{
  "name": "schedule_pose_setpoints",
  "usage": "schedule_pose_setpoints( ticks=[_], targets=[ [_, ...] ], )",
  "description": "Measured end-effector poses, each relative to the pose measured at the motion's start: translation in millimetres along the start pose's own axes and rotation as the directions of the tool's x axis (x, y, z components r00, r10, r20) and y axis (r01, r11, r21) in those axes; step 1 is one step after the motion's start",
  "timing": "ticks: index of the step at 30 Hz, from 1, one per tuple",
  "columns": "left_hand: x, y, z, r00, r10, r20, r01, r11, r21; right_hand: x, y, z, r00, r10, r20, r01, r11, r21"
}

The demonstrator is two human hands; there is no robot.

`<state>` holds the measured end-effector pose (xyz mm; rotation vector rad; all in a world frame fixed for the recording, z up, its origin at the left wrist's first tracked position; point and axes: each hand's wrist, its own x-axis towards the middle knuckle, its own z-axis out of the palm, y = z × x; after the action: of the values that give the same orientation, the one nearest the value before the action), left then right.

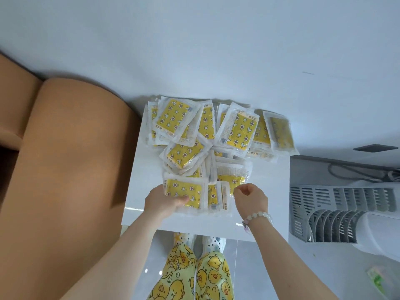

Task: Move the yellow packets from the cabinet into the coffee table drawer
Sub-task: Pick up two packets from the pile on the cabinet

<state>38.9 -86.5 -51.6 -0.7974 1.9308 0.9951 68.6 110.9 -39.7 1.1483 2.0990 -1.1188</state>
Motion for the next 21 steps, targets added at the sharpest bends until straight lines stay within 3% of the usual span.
schedule_pose_setpoints(
  ticks=[4,9,12,15,17,21],
  targets=[
    [-13.1,13.6,-14.6,0.980,0.043,0.196,-0.041,0.999,-0.015,2.3,-14.1,-8.4,1.000,0.008,-0.009,-0.008,0.999,0.051],
    [-18.5,48.9,-18.1,0.920,0.147,0.362,-0.219,0.962,0.164,8.5,-36.7,-11.4,0.997,-0.076,0.008,0.076,0.996,0.044],
    [-20.1,71.8,-10.8,0.878,0.203,0.434,-0.350,0.890,0.292,8.5,-48.8,-13.3,0.981,-0.097,0.169,0.065,0.981,0.181],
    [-23.0,92.6,-1.0,0.848,0.249,0.468,-0.444,0.814,0.373,1.9,-53.9,-15.4,0.938,-0.020,0.346,-0.055,0.977,0.205],
    [-24.1,103.7,5.4,0.841,0.271,0.469,-0.475,0.785,0.398,-0.5,-51.2,-13.8,0.897,0.019,0.441,-0.174,0.934,0.314],
    [-23.9,115.6,14.4,0.858,0.290,0.424,-0.469,0.779,0.416,-0.8,-42.3,-13.7,0.869,-0.096,0.486,-0.255,0.754,0.606]
  ],
)
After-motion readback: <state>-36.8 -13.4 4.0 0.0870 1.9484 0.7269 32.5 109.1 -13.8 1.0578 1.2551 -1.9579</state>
